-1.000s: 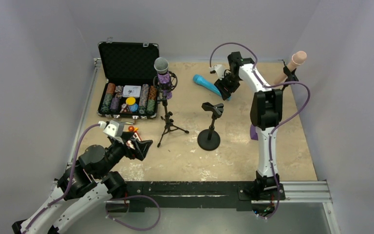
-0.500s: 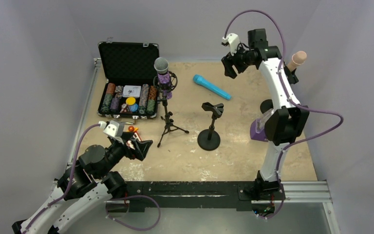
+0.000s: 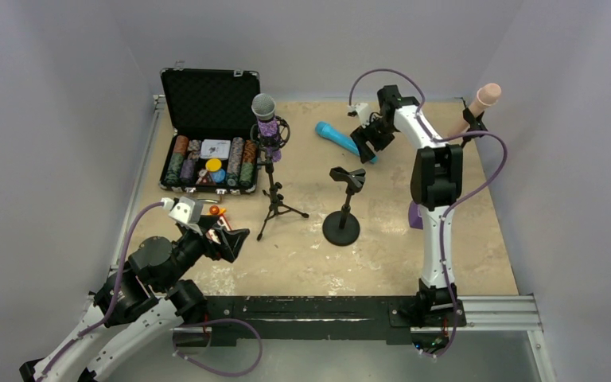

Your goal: Attach the microphones to the stand

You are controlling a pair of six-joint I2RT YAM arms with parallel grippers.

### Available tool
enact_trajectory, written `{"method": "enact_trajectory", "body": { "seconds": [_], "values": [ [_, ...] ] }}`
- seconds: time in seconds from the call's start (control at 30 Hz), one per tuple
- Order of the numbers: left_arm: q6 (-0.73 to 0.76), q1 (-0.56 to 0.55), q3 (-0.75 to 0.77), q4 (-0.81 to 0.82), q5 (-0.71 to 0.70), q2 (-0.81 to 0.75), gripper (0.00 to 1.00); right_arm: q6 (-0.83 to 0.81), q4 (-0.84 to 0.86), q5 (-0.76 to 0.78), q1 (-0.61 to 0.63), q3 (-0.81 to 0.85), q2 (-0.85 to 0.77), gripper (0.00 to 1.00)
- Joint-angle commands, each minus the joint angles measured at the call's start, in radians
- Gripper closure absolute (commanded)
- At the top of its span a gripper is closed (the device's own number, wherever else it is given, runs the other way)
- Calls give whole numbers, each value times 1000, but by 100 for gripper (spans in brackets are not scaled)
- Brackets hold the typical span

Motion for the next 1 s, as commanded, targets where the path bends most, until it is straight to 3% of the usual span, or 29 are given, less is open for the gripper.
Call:
{"method": "enact_trajectory", "body": {
  "seconds": [0.0,0.2,0.57,0.77,0.97],
  "values": [
    [-2,7,4,36,4,3,0,11,-30,4,10,113,-26,27],
    [-7,7,11,20,0,-2,1,-4,-118,18,13,228,42,41],
    [-8,7,21,7,0,-4,1,-2,-97,0,14,218,39,39],
    [-6,7,26,-3,-3,-6,0,27,91,-60,8,15,-164,35],
    [-7,7,20,9,-1,-3,0,36,64,-90,6,57,-207,33]
  ]
}}
